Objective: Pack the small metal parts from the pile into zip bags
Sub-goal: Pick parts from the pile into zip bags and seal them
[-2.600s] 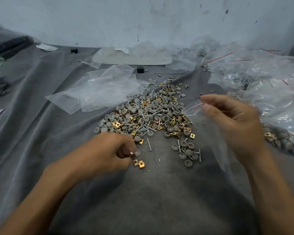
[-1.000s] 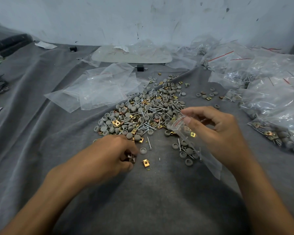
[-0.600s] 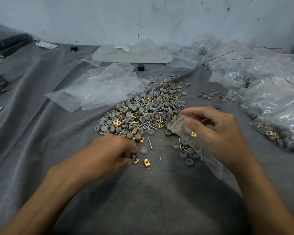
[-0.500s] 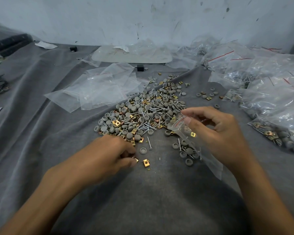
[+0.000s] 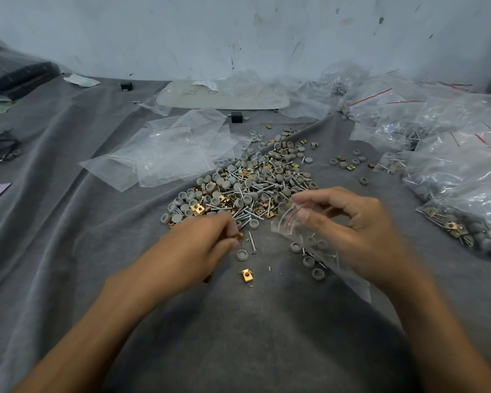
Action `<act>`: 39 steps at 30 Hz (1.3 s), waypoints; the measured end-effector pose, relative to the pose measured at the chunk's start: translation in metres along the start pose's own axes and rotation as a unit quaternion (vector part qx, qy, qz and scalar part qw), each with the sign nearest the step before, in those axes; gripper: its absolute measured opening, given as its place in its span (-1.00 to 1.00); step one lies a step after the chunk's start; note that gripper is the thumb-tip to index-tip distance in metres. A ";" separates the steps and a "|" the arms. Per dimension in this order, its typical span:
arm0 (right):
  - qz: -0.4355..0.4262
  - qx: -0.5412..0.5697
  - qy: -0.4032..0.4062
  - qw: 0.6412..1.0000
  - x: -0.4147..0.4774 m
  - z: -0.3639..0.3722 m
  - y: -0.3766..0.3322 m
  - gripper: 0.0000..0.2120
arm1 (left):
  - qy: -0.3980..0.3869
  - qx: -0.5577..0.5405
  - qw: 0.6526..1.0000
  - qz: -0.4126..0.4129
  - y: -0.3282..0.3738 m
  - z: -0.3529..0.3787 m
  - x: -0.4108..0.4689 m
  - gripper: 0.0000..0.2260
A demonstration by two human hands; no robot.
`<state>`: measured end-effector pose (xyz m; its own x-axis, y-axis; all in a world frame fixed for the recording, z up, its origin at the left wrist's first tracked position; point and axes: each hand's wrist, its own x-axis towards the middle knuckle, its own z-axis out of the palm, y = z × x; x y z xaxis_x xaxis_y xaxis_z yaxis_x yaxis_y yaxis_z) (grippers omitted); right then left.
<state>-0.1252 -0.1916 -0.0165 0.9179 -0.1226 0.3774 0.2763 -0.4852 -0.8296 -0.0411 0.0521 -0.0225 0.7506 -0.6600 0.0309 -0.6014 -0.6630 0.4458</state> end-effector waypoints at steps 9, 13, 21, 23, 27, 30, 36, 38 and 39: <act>-0.034 -0.025 -0.049 0.998 -0.002 0.009 -0.007 -0.76 | 0.085 -0.131 0.986 0.062 0.035 0.007 0.019 -0.92; -0.027 -0.025 -0.031 0.999 -0.001 0.007 -0.004 -0.77 | 0.108 -0.187 0.974 0.062 0.035 0.007 0.020 -0.94; 0.001 0.035 0.008 0.999 -0.003 0.001 -0.006 -0.77 | 0.099 -0.264 0.959 0.039 0.023 -0.012 0.011 -0.93; 0.011 0.028 0.014 0.999 -0.003 -0.002 -0.007 -0.77 | 0.033 -0.158 0.987 0.028 0.008 -0.024 0.000 -0.95; 0.029 0.047 0.013 0.998 -0.005 -0.002 -0.009 -0.78 | -0.140 0.011 0.990 -0.021 -0.008 -0.035 -0.019 -0.89; 0.032 0.042 0.014 0.999 -0.004 -0.002 -0.009 -0.78 | -0.185 0.079 0.979 -0.036 -0.009 -0.031 -0.021 -0.76; 0.030 0.019 0.010 0.999 -0.005 -0.003 -0.009 -0.78 | -0.161 0.084 0.983 -0.038 -0.016 -0.025 -0.017 -0.79; 0.029 0.016 0.009 0.999 -0.005 -0.003 -0.010 -0.77 | -0.153 0.054 0.986 -0.045 -0.018 -0.025 -0.016 -0.80; 0.029 0.015 0.008 0.999 -0.005 -0.003 -0.010 -0.77 | -0.143 0.038 0.988 -0.046 -0.019 -0.025 -0.016 -0.80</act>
<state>-0.1336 -0.1888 -0.0093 0.9280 -0.1643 0.3343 0.2311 -0.4501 -0.8626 -0.0349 0.0836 -0.0092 0.7017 -0.6607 -0.2665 -0.5604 -0.7429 0.3662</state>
